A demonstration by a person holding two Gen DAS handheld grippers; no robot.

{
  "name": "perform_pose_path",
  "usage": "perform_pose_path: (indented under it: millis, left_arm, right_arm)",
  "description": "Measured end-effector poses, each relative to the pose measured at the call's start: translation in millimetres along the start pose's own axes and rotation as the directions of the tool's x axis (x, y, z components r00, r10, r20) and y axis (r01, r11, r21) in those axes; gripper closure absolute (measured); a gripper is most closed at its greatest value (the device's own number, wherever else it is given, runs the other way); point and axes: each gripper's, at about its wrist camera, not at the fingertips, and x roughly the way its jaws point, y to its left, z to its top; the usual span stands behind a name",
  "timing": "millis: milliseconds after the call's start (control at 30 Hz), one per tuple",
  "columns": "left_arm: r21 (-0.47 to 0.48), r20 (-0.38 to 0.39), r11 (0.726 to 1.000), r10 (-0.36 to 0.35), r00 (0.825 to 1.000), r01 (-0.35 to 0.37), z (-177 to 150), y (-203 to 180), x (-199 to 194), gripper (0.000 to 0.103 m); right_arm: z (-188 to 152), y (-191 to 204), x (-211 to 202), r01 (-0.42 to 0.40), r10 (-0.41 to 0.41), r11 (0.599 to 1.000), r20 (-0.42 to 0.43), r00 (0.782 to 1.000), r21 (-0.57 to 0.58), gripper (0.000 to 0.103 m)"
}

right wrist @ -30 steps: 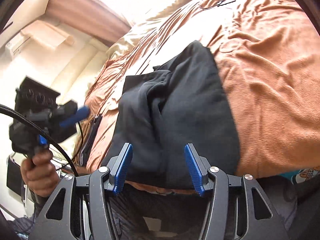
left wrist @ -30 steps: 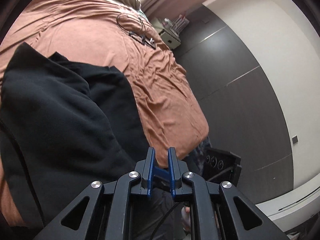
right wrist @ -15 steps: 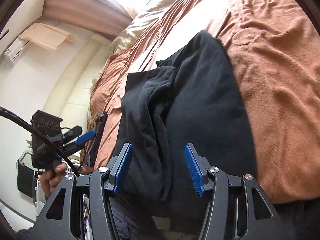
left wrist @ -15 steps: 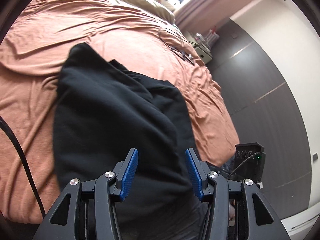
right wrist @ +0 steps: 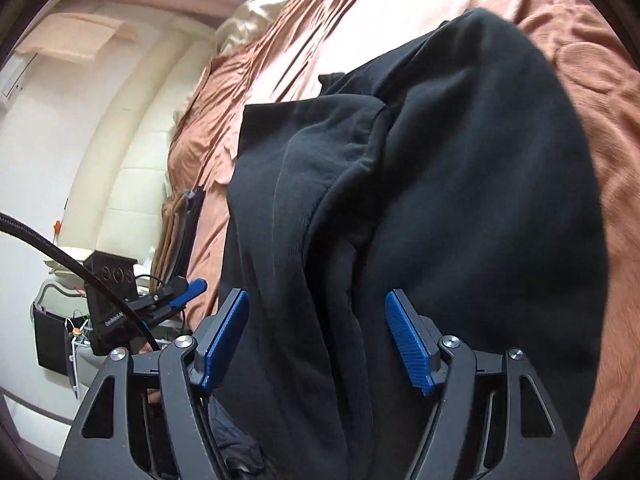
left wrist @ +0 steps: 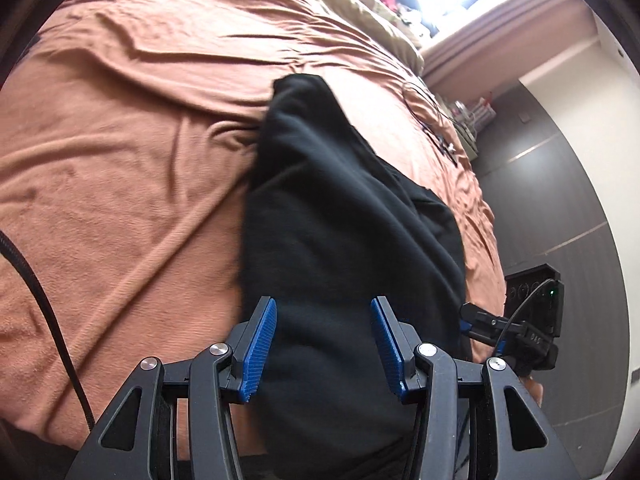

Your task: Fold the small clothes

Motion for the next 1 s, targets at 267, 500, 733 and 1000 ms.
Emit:
perform_pose_path:
  millis: [267, 500, 733, 1000]
  left_arm:
    - [-0.059, -0.021, 0.998, 0.019, 1.0, -0.02, -4, 34, 8, 0.053]
    - [-0.057, -0.064, 0.998, 0.005, 0.998, -0.009, -9, 34, 22, 0.053]
    - [-0.044, -0.075, 0.999, -0.004, 0.997, 0.001, -11, 26, 25, 0.054]
    - [-0.002, -0.08, 1.0, -0.006, 0.997, 0.006, -15, 8, 22, 0.054]
  right_arm:
    - [39, -6, 32, -0.045, 0.047, 0.998, -0.066, 0.997, 0.033, 0.037]
    - [57, -12, 48, -0.024, 0.027, 0.998, -0.066, 0.997, 0.05, 0.09]
    - [48, 24, 21, 0.038, -0.036, 0.996, 0.019, 0.999, -0.083, 0.094]
    - [35, 54, -16, 0.127, -0.11, 0.979, 0.112, 0.988, -0.159, 0.094]
